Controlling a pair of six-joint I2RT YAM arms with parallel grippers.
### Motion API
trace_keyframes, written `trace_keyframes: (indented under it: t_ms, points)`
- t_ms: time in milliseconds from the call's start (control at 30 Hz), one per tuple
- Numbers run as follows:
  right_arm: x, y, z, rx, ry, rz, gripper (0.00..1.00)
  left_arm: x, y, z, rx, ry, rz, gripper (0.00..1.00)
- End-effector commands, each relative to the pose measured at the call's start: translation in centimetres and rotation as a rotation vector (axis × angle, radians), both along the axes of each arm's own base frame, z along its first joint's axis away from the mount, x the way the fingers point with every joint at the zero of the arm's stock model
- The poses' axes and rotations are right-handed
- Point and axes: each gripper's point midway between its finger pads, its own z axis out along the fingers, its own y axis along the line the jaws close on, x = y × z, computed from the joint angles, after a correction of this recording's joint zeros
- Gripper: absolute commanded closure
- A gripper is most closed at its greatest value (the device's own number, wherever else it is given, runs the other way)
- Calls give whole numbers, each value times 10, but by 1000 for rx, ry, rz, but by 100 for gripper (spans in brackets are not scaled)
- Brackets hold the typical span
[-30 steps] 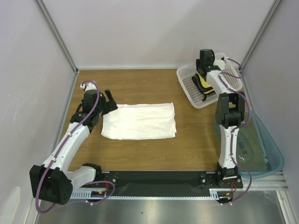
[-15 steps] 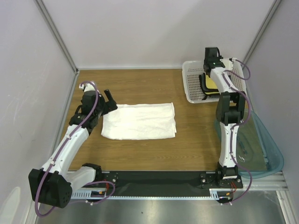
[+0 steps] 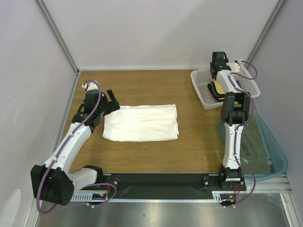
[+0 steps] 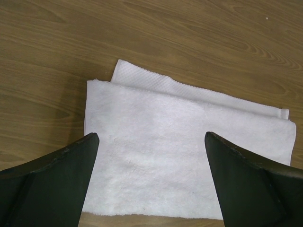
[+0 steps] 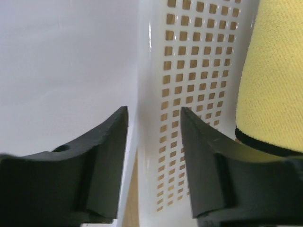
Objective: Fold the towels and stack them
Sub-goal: Neatly place the folded towel into the bin
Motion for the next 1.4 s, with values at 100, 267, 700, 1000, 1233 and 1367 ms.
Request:
trace_keyframes:
  t_ms: [100,267,700,1000,1233,1367]
  points:
    - [18,-9,27,38,-97,112,27,24,-9,23,-19,-50,-29,0]
    - [18,12,82,-74,-180,383,13,23,-11,21,-13,-47,-38,0]
    - [-95,92,59,-578,-19,1203,2,10,-15,0,-14,-23,-63,0]
    - [-155,123,-11,-853,408,1355,1,2,-9,6,6,-54,-52,0]
    - [-168,120,-22,-743,489,1248,52,-2,-8,1,-4,-56,-38,0]
    - [-177,152,-18,-569,399,1165,69,-1,-8,0,-13,-64,-32,0]
